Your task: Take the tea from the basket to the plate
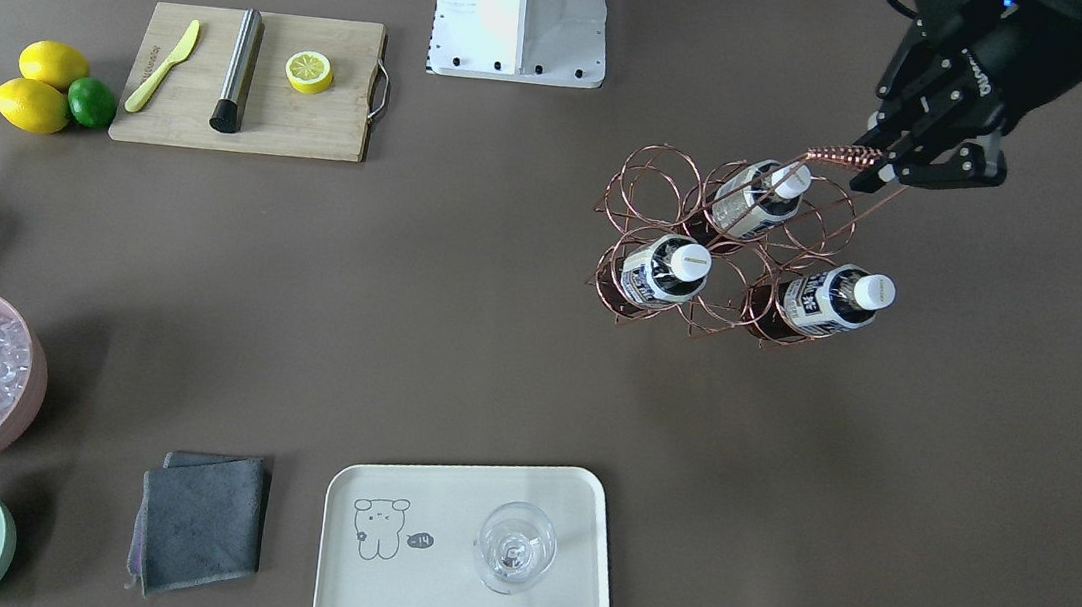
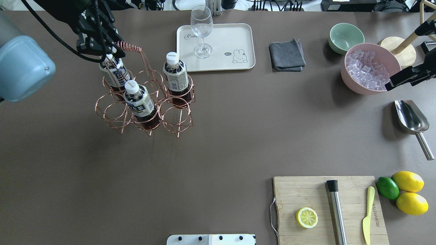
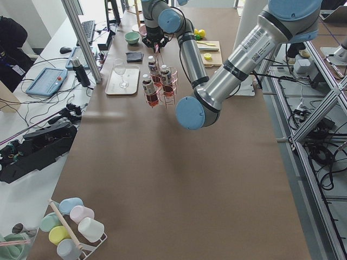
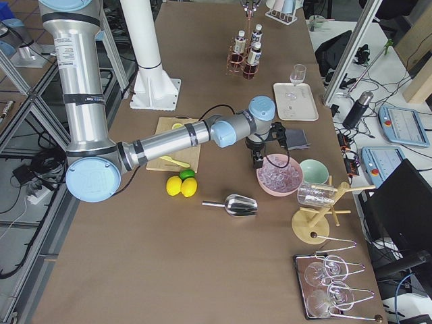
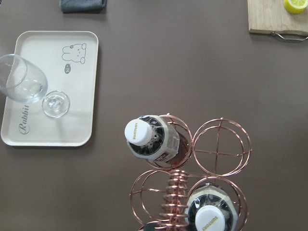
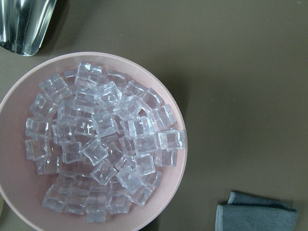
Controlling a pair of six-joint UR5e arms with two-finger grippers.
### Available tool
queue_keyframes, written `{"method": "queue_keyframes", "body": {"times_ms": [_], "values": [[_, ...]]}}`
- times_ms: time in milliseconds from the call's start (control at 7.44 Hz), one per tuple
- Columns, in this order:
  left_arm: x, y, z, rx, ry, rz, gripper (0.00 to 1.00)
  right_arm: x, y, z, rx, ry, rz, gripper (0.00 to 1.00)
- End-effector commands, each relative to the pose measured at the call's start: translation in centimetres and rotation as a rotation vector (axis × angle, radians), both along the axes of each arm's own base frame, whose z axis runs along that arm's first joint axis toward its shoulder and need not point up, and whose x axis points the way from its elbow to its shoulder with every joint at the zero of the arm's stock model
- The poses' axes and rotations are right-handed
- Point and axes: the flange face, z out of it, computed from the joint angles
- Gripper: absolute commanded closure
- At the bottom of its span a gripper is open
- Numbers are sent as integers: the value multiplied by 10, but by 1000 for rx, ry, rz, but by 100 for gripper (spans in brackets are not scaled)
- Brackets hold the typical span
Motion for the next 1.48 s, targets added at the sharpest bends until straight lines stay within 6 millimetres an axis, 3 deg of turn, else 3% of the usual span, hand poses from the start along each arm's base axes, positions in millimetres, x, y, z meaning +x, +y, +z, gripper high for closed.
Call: {"method": "queue_keyframes", "body": {"times_ms": [0, 269, 403, 672, 1075, 1344], "values": [[43, 17, -2, -20, 43, 33, 100, 0, 0, 0, 1, 0, -1, 0], [92, 38, -13, -112, 103, 34, 100, -1, 0, 0, 0, 0, -2, 0], [104, 50, -20, -135, 125, -2, 100, -1, 0, 1, -1, 2, -1, 0], [120, 70, -44, -189, 152, -6, 100, -1, 0, 1, -1, 2, -1, 0], [154, 90, -49, -185, 134, 3, 100, -1, 0, 1, -1, 3, 0, 0], [162, 91, -52, -198, 130, -4, 100, -1, 0, 1, 0, 3, -1, 0]]}}
